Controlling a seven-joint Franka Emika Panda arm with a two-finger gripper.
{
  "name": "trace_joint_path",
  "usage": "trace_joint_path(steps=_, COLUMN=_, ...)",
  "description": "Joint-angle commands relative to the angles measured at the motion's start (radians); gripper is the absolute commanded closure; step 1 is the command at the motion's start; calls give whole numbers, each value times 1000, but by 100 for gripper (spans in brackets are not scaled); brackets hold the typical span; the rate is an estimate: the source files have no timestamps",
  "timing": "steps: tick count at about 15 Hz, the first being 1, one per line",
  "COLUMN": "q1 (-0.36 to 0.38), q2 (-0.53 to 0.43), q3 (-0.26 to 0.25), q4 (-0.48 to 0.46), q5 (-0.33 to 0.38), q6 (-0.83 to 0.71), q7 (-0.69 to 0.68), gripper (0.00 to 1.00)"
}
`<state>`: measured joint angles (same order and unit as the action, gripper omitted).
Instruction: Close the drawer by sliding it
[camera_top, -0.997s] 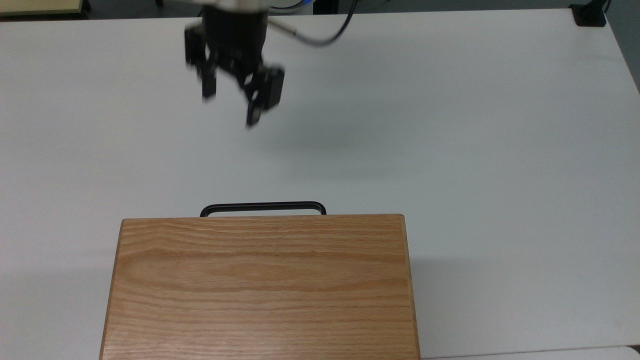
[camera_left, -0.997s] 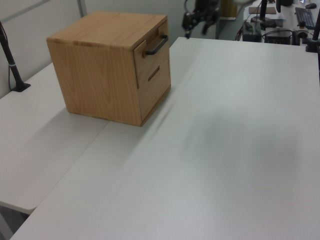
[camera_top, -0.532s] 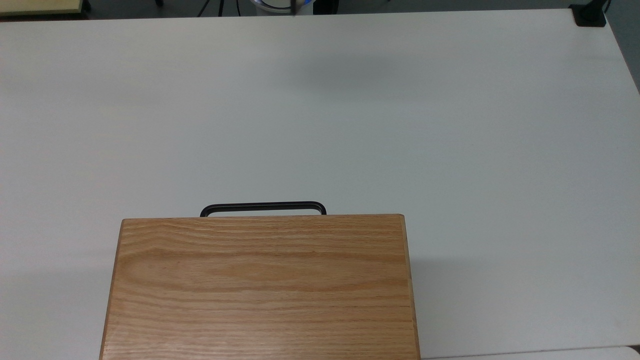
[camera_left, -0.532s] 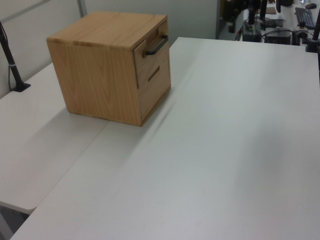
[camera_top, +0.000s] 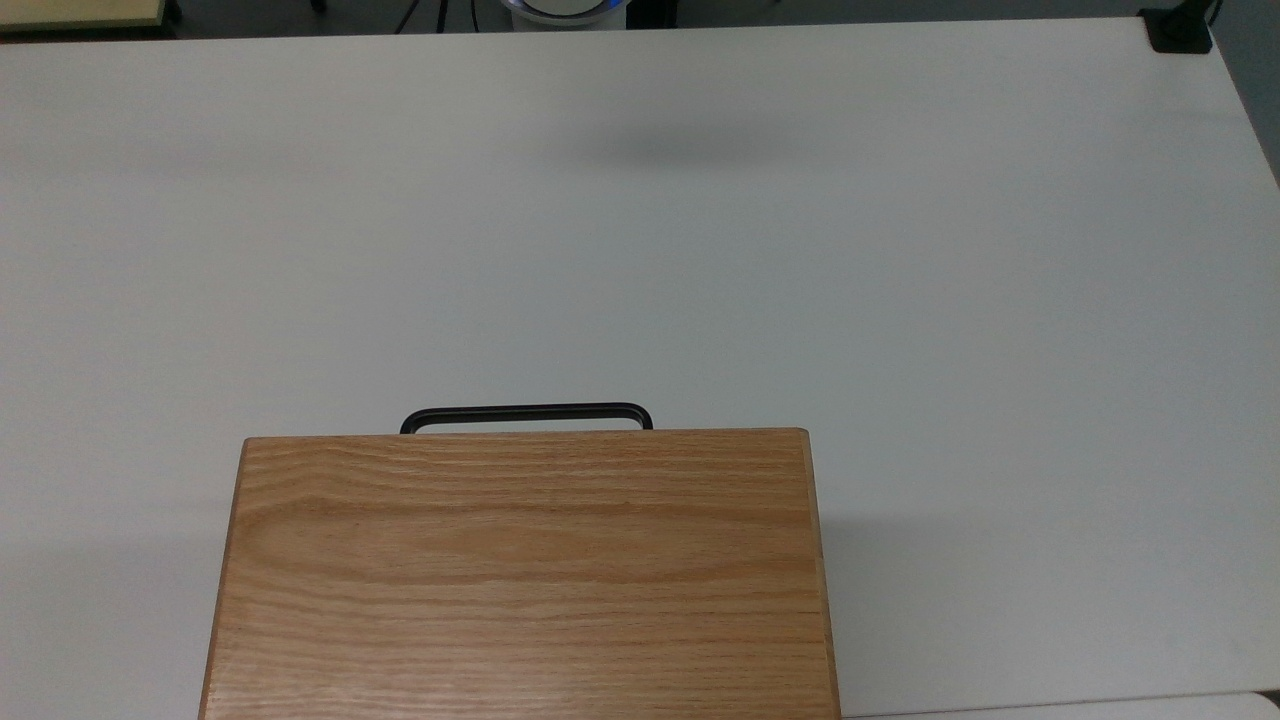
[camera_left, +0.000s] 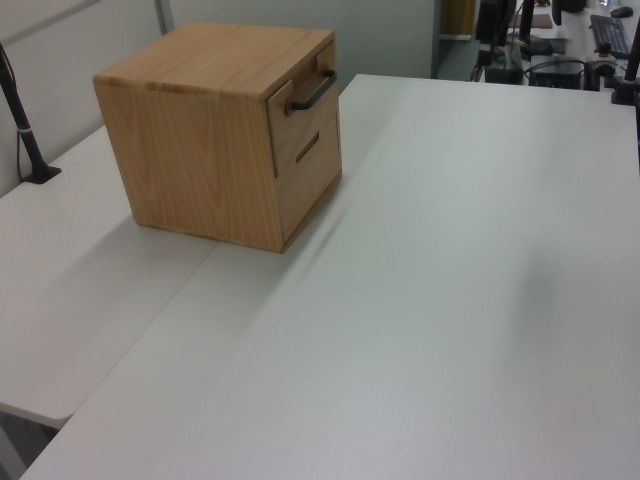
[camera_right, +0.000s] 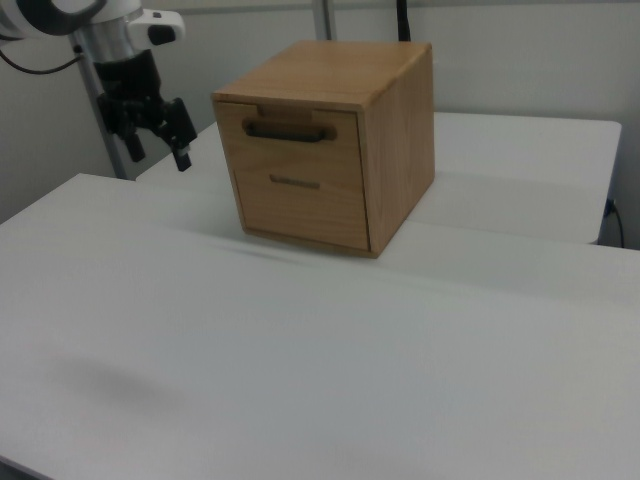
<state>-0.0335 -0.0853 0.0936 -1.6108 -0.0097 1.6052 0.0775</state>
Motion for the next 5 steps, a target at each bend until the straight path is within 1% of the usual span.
trace_joint_path(steps=1, q1=12, q2=-7, q3=-22, q4=-26, q5=8, q6=45, q7=-42, gripper=0)
trace_joint_path(steps=5, q1=14, q2=-8, q3=-38, q4=-21, q5=11, q6=44, q7=-36, gripper=0)
